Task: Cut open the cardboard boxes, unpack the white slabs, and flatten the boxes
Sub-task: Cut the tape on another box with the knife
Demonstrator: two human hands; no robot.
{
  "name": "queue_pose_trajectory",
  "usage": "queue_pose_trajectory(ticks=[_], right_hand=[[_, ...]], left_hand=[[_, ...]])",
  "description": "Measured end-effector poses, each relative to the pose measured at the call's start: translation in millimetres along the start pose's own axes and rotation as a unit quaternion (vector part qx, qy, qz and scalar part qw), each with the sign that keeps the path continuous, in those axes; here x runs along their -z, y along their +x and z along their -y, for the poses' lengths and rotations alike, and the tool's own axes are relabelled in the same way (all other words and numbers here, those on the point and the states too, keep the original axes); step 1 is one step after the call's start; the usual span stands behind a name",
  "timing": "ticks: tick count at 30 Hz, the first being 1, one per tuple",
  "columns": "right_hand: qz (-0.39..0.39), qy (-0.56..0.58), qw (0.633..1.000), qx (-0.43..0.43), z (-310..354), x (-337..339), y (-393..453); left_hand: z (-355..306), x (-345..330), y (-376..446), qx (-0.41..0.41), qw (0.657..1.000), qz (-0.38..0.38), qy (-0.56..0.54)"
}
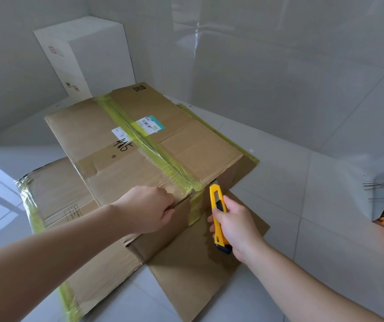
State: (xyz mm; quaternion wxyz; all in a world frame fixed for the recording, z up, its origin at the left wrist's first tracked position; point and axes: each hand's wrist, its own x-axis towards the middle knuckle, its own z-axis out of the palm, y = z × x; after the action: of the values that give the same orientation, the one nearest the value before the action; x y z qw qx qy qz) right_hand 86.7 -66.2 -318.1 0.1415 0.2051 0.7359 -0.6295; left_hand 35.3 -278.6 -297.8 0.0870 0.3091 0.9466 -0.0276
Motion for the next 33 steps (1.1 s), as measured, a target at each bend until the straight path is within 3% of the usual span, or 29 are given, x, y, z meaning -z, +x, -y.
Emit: queue_pose_trajectory(ticks=[8, 33], right_hand=[[0.019, -0.033, 0.999, 0.009, -3.5, -11.2, -10.5], [0.089, -0.044, 0.995, 0.01, 3.6, -28.7, -35.2]], left_hand=[[-2.0, 0.2, -1.1, -0.016, 0.999, 0.033, 0.006], [3.9, 1.8, 0.0, -0.049, 0.998, 0.027, -0.019]])
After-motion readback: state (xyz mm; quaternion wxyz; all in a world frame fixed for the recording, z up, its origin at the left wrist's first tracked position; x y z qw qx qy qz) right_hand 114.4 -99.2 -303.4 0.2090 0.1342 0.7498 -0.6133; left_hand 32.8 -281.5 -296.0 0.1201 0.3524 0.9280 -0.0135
